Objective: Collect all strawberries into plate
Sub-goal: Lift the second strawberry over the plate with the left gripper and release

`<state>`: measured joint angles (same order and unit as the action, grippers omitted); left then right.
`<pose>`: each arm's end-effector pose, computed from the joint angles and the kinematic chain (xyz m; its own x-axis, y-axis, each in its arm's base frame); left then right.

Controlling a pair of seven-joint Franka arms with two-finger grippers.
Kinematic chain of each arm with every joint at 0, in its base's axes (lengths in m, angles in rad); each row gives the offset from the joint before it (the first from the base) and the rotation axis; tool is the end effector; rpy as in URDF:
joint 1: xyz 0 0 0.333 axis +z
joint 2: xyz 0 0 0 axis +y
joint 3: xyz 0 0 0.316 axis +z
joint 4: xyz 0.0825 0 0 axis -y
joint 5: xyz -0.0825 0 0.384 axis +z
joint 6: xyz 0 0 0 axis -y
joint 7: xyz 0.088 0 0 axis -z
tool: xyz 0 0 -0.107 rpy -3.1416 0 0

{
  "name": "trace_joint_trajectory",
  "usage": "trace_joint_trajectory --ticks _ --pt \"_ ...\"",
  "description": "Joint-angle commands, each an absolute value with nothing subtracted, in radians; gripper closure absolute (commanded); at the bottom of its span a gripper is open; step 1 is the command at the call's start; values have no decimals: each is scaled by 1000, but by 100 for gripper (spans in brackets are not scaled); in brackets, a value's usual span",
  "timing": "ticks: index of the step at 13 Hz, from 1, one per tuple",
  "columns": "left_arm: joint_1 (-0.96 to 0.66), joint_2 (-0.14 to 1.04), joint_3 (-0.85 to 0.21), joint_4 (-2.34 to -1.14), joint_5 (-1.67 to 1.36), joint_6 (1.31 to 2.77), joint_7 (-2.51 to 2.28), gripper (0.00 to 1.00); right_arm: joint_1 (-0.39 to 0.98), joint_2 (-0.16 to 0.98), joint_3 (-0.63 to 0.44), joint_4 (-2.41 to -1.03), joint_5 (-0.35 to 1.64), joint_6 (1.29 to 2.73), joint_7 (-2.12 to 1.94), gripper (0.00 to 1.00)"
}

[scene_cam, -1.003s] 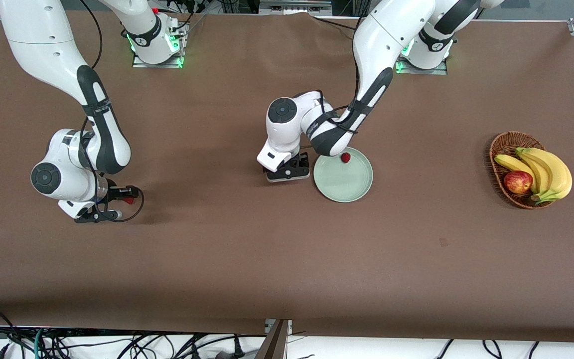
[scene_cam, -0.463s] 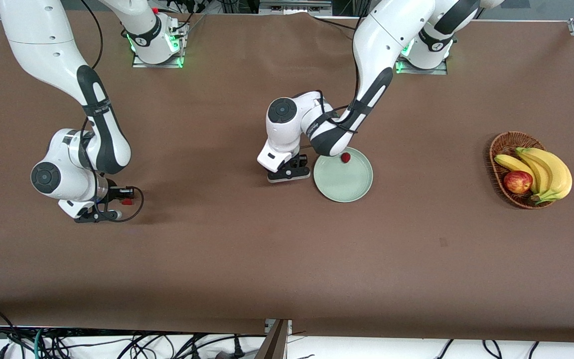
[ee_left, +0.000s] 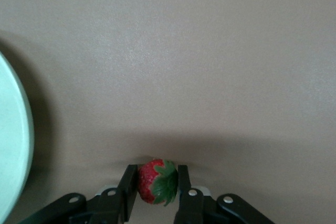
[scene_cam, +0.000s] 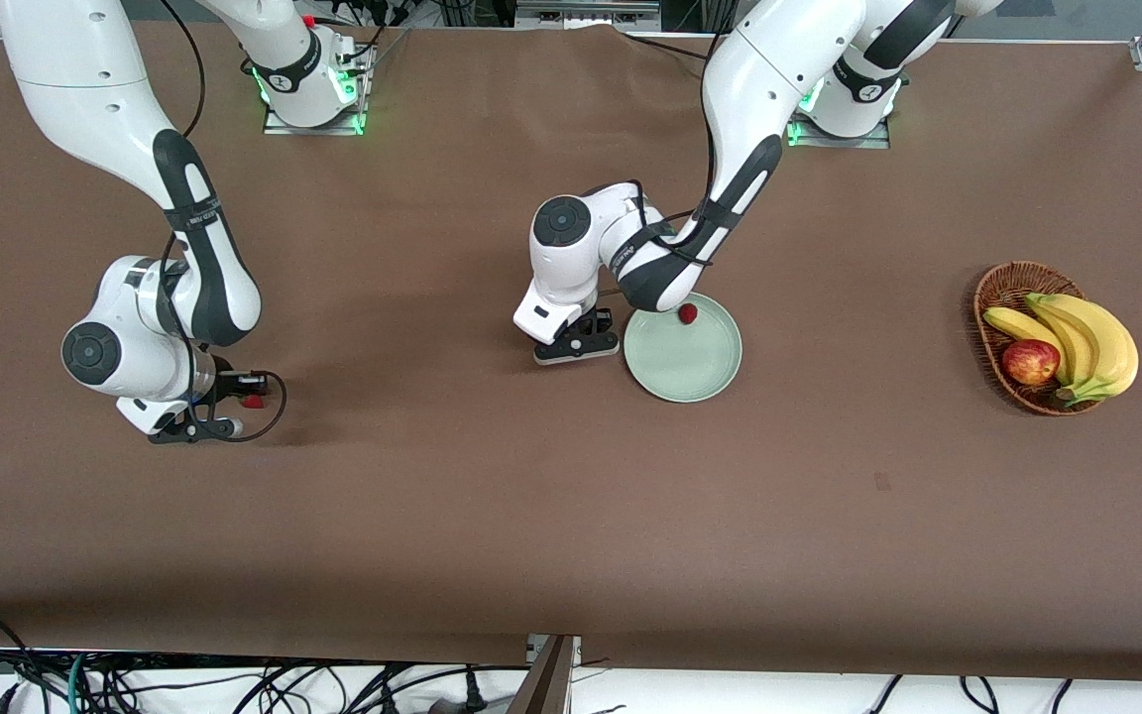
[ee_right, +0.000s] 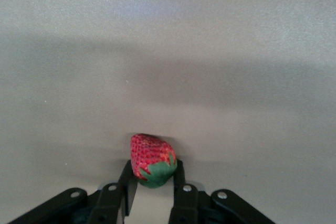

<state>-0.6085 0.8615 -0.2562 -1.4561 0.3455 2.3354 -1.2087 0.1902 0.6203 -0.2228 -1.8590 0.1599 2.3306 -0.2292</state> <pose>0.4999 -0.5249 0.1848 0.9766 0.2000 0.0796 0.1989 -0.9798 0.0220 0.6253 -0.0122 0.1797 0.9855 0.1095 -0.1298 0.1102 -0.9939 -0.0013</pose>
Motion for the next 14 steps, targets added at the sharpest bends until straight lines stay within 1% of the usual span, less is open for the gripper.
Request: trace_joint_trajectory --ticks 1,2,3,4,6,7,8,10,11,12,13,14 --pt "-588 819 -258 -1442 351 2291 -1207 81 192 607 -221 -1859 187 2342 -252 59" --pt "-566 781 -276 -1451 348 2220 -1198 83 193 607 -221 -1855 186 2342 -252 59" --pt "-507 755 -329 -1457 325 2167 -1157 84 192 609 -221 -1849 186 2342 -252 59" --pt "-418 720 -400 -1492 309 2125 -1097 84 193 612 -221 -1841 186 2344 -252 59" --pt "-211 628 -545 -1654 308 2106 -1005 84 192 623 -221 -1830 187 2344 -252 59" --pt "-119 608 -608 -1722 310 2106 -968 84 192 627 -221 -1827 187 2344 -252 59" --pt "-57 606 -641 -1761 317 2106 -944 83 192 630 -221 -1827 189 2345 -252 59" --pt "-28 624 -640 -1795 325 2120 -893 81 193 632 -221 -1827 209 2349 -255 61" --pt "-26 641 -635 -1795 328 2125 -887 59 193 632 -221 -1827 209 2350 -255 62" --pt "-26 649 -632 -1793 330 2126 -878 29 192 632 -221 -1827 209 2349 -255 66" --pt "-25 658 -632 -1792 347 2128 -874 11 192 632 -221 -1825 209 2350 -255 65" --pt "-25 658 -632 -1792 350 2128 -873 0 192 635 -221 -1824 210 2352 -255 65"
